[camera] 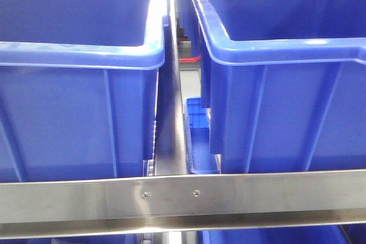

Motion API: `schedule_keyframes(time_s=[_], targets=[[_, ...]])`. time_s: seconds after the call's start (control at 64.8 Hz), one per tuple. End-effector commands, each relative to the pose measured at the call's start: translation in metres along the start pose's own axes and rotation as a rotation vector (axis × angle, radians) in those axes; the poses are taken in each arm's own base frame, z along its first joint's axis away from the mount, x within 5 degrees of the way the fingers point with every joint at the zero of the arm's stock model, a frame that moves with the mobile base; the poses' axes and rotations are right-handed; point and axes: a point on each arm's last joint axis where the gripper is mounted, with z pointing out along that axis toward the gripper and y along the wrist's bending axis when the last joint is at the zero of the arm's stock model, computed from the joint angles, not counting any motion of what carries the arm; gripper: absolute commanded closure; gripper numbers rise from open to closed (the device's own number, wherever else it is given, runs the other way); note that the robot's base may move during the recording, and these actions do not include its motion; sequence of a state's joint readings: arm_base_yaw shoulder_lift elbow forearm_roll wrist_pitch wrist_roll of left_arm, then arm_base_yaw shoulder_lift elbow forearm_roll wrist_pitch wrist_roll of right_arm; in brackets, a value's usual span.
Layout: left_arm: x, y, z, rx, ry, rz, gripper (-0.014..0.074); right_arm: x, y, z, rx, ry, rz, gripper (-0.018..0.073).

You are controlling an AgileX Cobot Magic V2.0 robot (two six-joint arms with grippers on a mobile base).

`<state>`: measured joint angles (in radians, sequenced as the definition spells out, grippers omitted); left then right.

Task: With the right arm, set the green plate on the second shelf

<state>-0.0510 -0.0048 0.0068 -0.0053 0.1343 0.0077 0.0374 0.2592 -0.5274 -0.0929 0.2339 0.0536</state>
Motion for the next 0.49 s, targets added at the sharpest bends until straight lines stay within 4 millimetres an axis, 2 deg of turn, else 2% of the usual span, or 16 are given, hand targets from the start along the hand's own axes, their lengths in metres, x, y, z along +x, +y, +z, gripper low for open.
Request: schedule_keyframes(time_s=[0.0,0.124,0.139,0.185,0.34,0.479], targets=[[0.005,0.000,0.001,0.004,-0.059,-0.016,0.0466,0.017,0.001,-0.005,0.004,-0.044,-0.026,0.0500],[0.005,0.000,0.001,0.004,-0.059,-0.016,0.0466,0.059,0.003,-0.014,-0.009,-0.066,0.027,0.0500],[0.005,0.000,0.001,0.004,-0.059,-0.016,0.0466,0.075,0.004,-0.017,-0.015,-0.094,0.067,0.0500],[0.005,0.000,0.001,0.004,-0.059,-0.016,0.0466,0.090,0.005,-0.017,-0.016,-0.093,0.087,0.0500],[0.005,0.000,0.001,0.004,-0.059,-0.016,0.0466,0.115,0.005,-0.018,-0.016,-0.098,0.111,0.0500],[0.005,0.000,0.001,0.004,-0.059,-0.016,0.0466,0.122,0.006,-0.018,-0.016,-0.093,0.111,0.0500]])
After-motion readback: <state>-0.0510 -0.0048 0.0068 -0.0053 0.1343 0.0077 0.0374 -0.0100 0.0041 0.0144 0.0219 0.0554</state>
